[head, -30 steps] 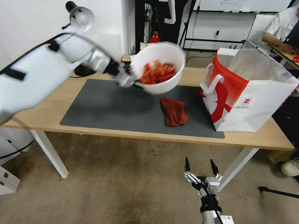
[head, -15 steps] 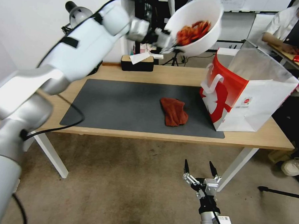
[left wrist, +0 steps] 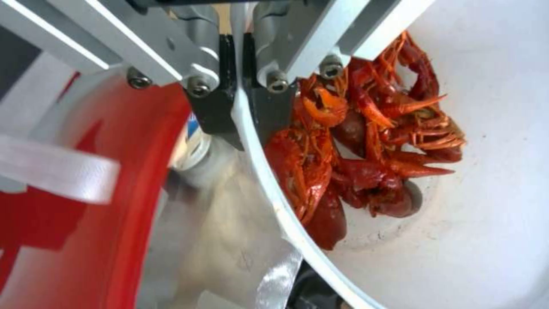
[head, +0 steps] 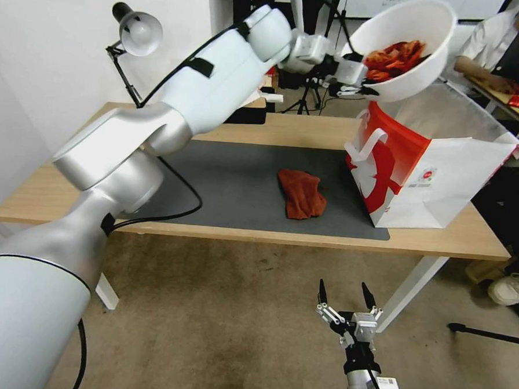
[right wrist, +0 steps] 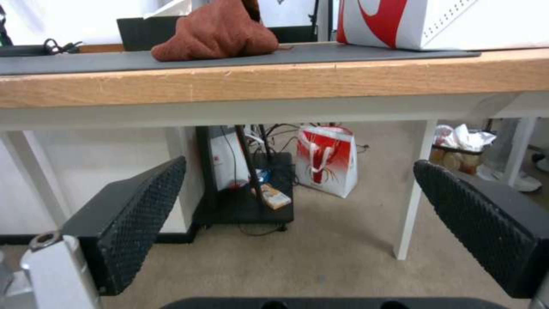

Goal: Sweep shrimp from table into container with towel, then put container into takeout bag.

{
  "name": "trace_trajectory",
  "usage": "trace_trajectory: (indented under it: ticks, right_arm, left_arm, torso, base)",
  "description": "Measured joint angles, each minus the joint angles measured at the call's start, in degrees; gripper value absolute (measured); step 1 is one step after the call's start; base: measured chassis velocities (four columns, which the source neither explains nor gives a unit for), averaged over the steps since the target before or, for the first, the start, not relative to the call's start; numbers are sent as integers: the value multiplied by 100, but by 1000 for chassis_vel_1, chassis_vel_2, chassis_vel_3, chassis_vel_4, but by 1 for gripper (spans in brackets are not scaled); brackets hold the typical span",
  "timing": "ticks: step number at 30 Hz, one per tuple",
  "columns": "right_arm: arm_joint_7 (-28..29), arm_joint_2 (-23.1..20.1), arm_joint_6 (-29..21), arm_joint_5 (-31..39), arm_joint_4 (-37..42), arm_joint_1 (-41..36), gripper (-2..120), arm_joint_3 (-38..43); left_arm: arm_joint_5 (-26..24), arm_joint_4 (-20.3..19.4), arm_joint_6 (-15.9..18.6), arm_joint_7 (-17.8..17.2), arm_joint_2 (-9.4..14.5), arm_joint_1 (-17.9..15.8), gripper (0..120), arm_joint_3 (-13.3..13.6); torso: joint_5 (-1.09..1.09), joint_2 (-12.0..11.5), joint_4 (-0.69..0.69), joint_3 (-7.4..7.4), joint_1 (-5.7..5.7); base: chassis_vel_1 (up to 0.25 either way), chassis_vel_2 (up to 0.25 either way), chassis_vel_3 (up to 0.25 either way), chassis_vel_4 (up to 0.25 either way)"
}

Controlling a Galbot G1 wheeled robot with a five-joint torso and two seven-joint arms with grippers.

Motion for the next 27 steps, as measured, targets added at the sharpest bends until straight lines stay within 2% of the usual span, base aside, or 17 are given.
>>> trace_trajectory:
  ticks: [3, 5, 6, 13, 19, 20, 22, 23, 25, 27]
  right_arm:
    - [-13, 13, 9, -1, -10, -3, 100, 0]
    - [-31, 35, 14, -9, -17, 0, 100, -12]
    - [-31, 35, 14, -9, -17, 0, 100, -12]
    - [-51, 59, 26, -22, -17, -14, 100, -21]
    - [-56, 65, 36, -23, -18, -23, 100, -9]
    - [-62, 66, 44, -23, -25, -25, 100, -7]
    - [-66, 68, 48, -23, -32, -26, 100, -6]
    - [-70, 71, 50, -23, -44, -23, 100, -6]
    - [-72, 71, 50, -24, -46, -22, 100, -6]
    - [-78, 76, 53, -28, -66, -11, 100, -12]
  left_arm:
    - [6, 13, 1, 5, -82, -29, 0, 66]
    - [-80, -131, 98, -29, -123, -42, 0, 290]
    - [-80, -131, 98, -29, -123, -42, 0, 290]
    - [-84, -447, 197, 33, -104, 49, 0, 756]
    - [-23, -541, 207, -73, -91, 81, 0, 863]
    - [32, -564, 209, -145, -87, 79, 6, 898]
    - [70, -574, 210, -189, -84, 70, 10, 913]
    - [97, -591, 216, -256, -83, 54, 16, 935]
    - [99, -597, 219, -271, -83, 50, 17, 941]
    - [100, -653, 250, -336, -81, 24, 29, 976]
  torso:
    - [0, 0, -1, 0, 0]
    - [1, 0, -2, 0, -1]
    - [1, 0, -2, 0, -1]
    - [0, 0, -1, 0, -1]
    - [0, 0, -1, 0, 0]
    - [-1, 0, -2, 0, -1]
    - [-1, 0, -1, 0, 0]
    - [0, 0, -1, 0, -1]
    - [-1, 0, -1, 0, 0]
    - [-1, 0, -1, 0, 0]
  base:
    - [0, 0, 0, 0]
    - [0, 0, 0, 0]
    - [0, 0, 0, 0]
    - [0, 0, 0, 0]
    - [0, 0, 0, 0]
    - [0, 0, 0, 0]
    - [0, 0, 0, 0]
    - [0, 0, 0, 0]
    - [0, 0, 0, 0]
    - [0, 0, 0, 0]
